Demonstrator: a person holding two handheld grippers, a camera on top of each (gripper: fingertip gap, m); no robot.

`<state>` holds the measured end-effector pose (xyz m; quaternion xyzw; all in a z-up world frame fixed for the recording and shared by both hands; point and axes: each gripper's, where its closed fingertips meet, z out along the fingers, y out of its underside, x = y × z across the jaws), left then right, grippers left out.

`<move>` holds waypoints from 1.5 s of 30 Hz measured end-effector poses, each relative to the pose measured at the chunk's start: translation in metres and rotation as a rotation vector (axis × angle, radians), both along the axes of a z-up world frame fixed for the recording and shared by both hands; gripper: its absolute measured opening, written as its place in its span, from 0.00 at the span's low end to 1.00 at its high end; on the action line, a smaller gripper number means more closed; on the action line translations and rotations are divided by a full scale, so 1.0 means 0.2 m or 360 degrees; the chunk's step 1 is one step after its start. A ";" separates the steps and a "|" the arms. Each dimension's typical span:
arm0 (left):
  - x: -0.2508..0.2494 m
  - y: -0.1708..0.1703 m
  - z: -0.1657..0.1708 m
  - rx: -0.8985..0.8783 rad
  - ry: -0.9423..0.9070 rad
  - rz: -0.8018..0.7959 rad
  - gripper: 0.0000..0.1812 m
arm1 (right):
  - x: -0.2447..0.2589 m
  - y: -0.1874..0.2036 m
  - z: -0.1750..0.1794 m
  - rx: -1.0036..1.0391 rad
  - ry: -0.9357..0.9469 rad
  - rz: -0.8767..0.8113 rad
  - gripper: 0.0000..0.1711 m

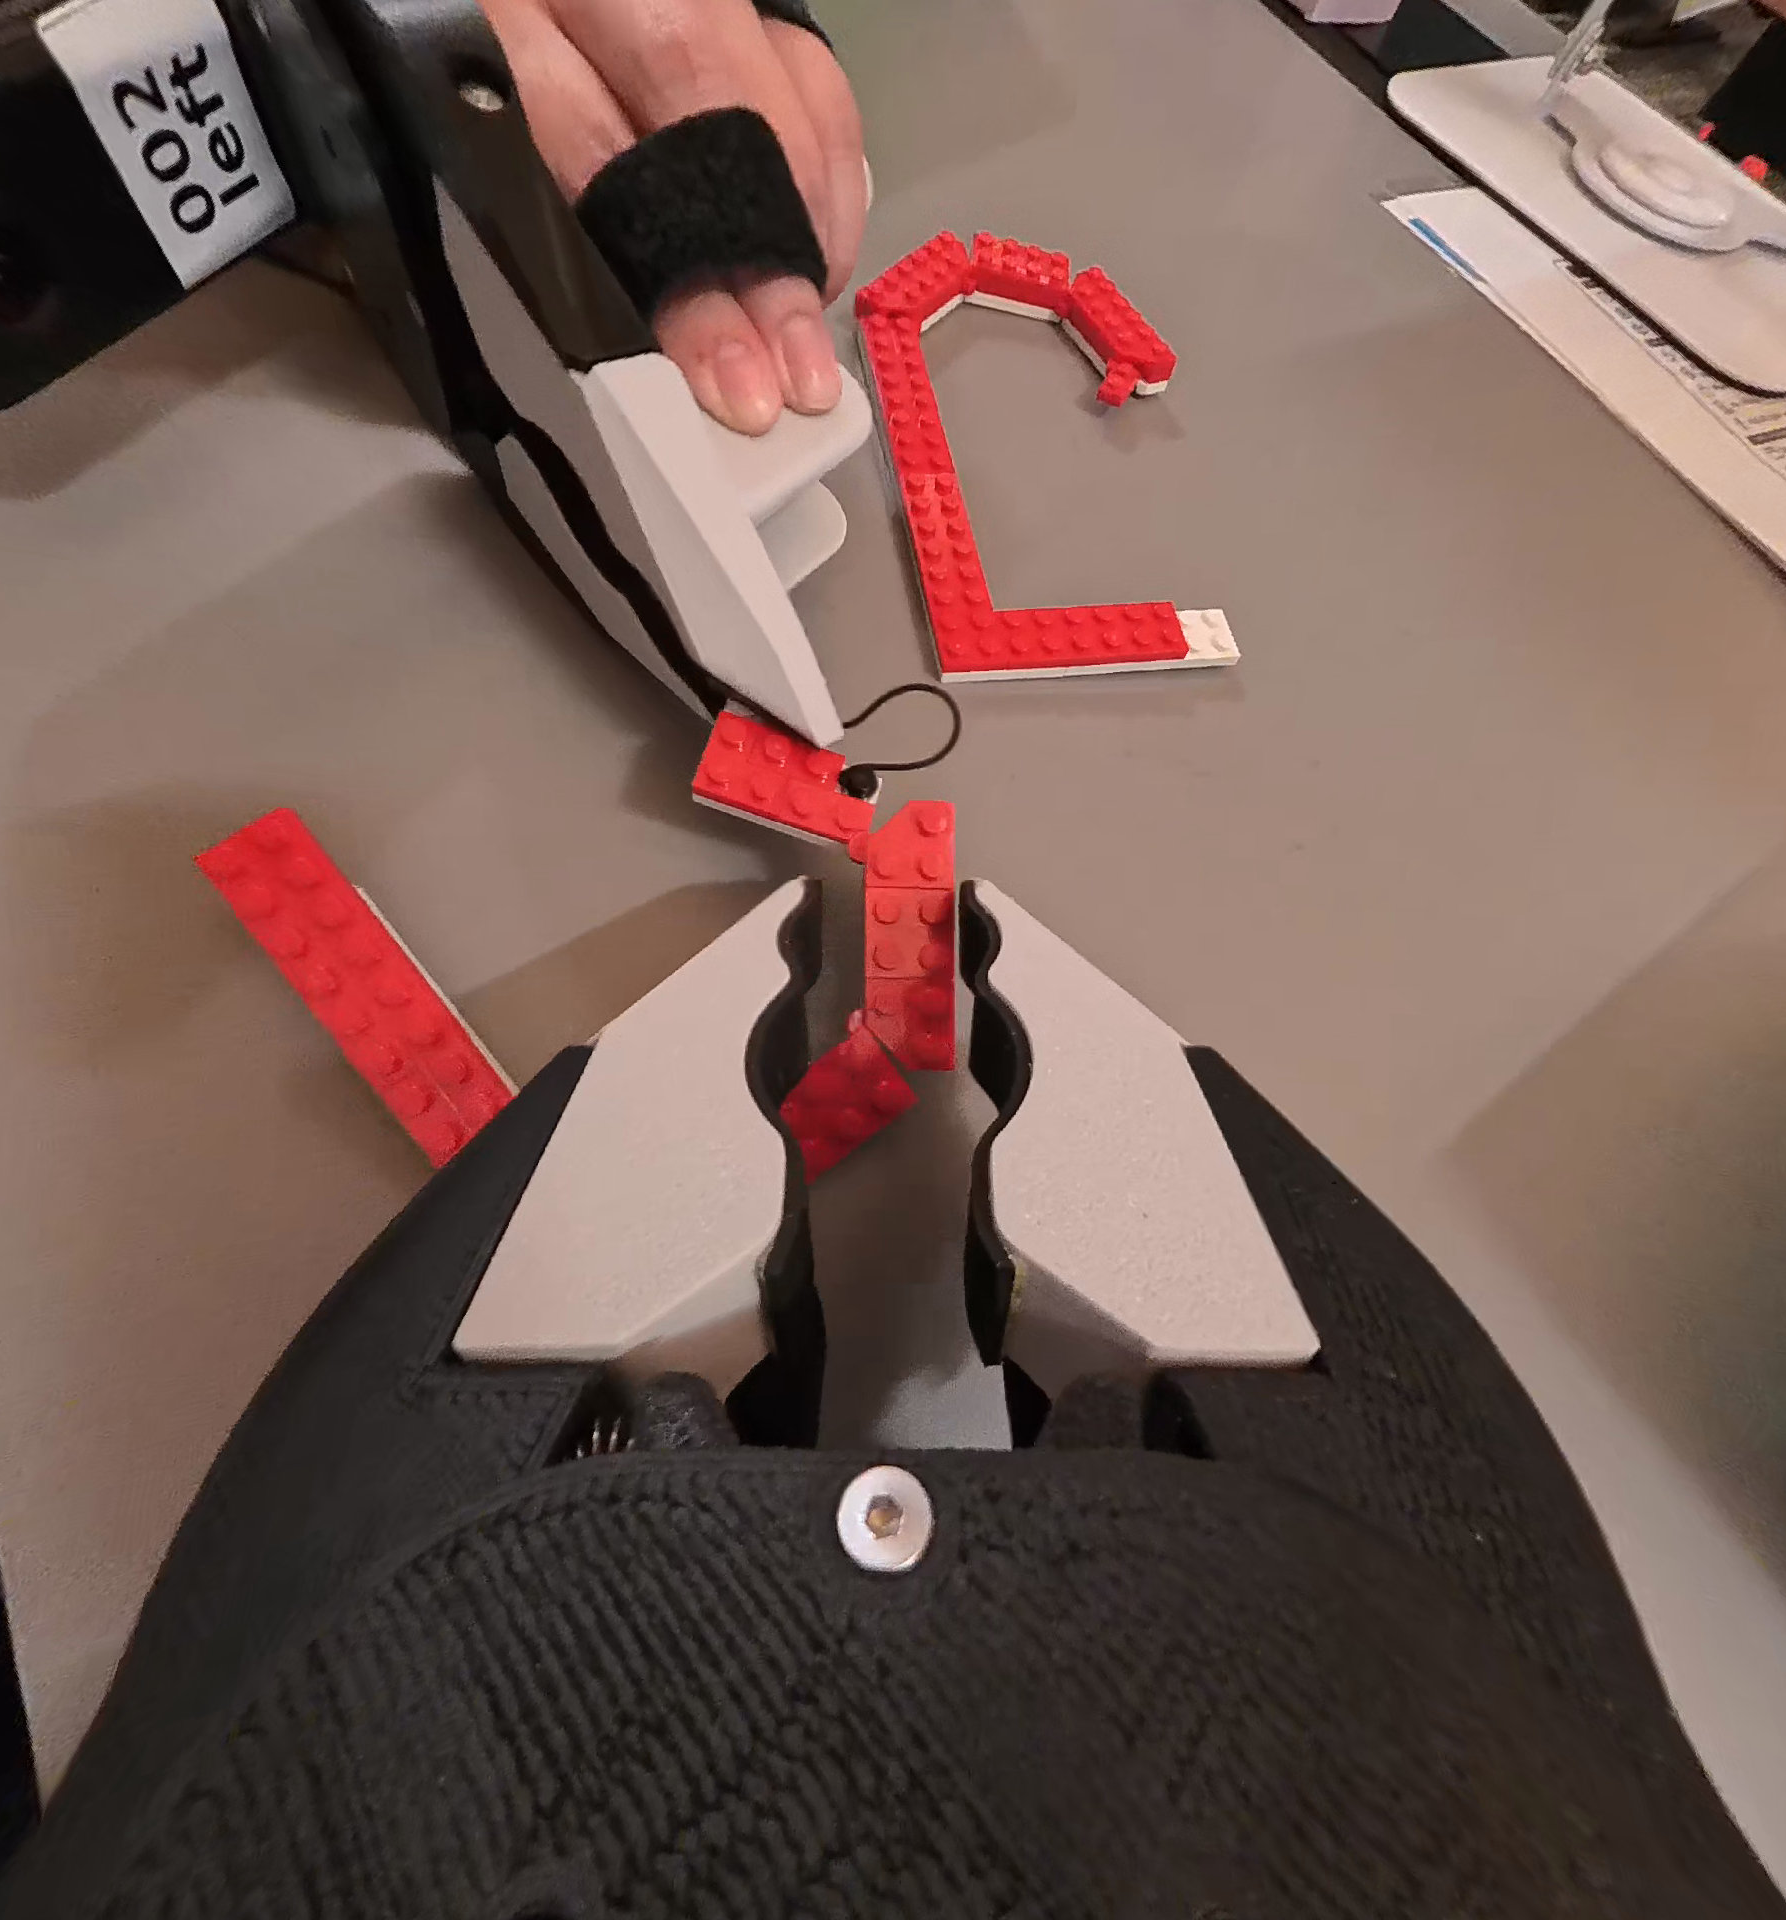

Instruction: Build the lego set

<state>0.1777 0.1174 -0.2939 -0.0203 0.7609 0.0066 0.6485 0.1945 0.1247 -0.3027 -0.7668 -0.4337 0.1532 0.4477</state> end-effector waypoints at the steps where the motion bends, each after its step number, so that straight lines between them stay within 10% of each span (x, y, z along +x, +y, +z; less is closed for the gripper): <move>1: 0.00 0.00 0.00 -0.0001 0.0001 0.0000 0.04 | 0.00 0.00 0.00 0.0021 -0.0018 0.0007 0.15; 9: 0.00 0.00 -0.01 -0.0019 0.0012 0.0007 0.04 | -0.02 -0.03 0.08 0.0398 -0.0205 0.0026 0.23; 21: 0.00 0.00 -0.01 -0.0032 0.0017 0.0019 0.04 | -0.08 -0.03 0.04 0.0867 -0.0800 0.0063 0.07; 45: 0.02 0.03 -0.06 -0.0144 0.0155 0.0081 0.04 | -0.08 -0.02 -0.02 0.0466 -0.0627 0.0104 0.05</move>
